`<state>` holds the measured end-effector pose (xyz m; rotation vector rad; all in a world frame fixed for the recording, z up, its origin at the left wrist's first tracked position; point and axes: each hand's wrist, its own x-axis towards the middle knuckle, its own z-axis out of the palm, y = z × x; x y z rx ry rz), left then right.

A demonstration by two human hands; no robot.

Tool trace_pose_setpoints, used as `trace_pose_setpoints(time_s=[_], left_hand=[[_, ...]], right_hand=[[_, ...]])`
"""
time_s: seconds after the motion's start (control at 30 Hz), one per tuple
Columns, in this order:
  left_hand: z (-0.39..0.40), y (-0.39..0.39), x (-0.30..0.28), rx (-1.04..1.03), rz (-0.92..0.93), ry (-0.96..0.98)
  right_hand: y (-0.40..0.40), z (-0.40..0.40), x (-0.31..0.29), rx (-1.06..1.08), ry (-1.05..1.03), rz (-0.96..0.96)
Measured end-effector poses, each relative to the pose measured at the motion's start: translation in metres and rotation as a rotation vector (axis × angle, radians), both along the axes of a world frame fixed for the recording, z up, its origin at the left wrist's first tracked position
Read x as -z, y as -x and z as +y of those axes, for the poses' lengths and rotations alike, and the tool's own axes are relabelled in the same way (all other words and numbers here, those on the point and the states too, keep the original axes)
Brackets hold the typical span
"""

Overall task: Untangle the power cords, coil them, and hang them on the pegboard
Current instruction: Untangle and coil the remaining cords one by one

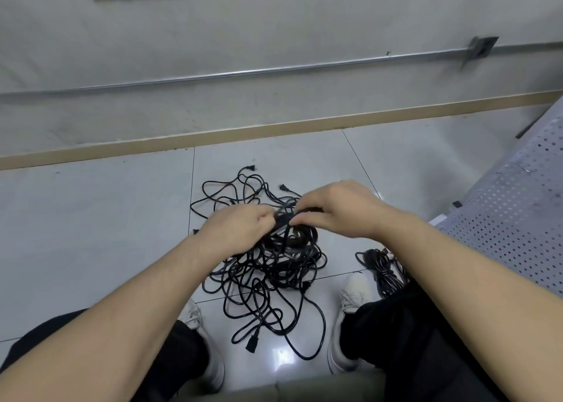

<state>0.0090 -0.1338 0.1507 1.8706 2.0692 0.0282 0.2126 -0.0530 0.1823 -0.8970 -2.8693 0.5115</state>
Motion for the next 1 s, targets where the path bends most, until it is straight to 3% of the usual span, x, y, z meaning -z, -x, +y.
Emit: trace_pose_setpoints(time_s=[0.1, 0.27, 0.37, 0.47, 0.6, 0.73, 0.87, 1.0], left_hand=[[-0.004, -0.004, 0.002, 0.195, -0.101, 0.041], [-0.009, -0.008, -0.009, 0.128, -0.298, -0.014], [-0.013, -0.012, -0.014, 0.216, -0.326, -0.010], [-0.017, -0.010, -0.016, 0.212, -0.382, -0.149], [-0.015, -0.006, -0.015, 0.064, -0.682, -0.351], [-0.015, -0.011, -0.017, -0.057, -0.943, -0.424], [-0.013, -0.010, -0.017, -0.281, -0.938, -0.462], [-0.010, -0.005, -0.012, -0.529, -0.872, -0.382]], right_hand=[[-0.004, 0.012, -0.003, 0.131, 0.156, 0.079], [-0.005, 0.022, 0.001, 0.199, 0.525, 0.350], [0.004, 0.021, 0.008, 0.160, 0.618, 0.405], [0.008, 0.025, 0.010, 0.169, 0.673, 0.423], [0.011, 0.033, 0.014, 0.271, 0.814, 0.508], [0.009, 0.035, 0.031, 0.368, 0.855, 0.462], [0.018, 0.024, 0.036, 0.362, 0.782, 0.371], [0.021, 0.012, 0.029, 0.341, 0.700, 0.237]])
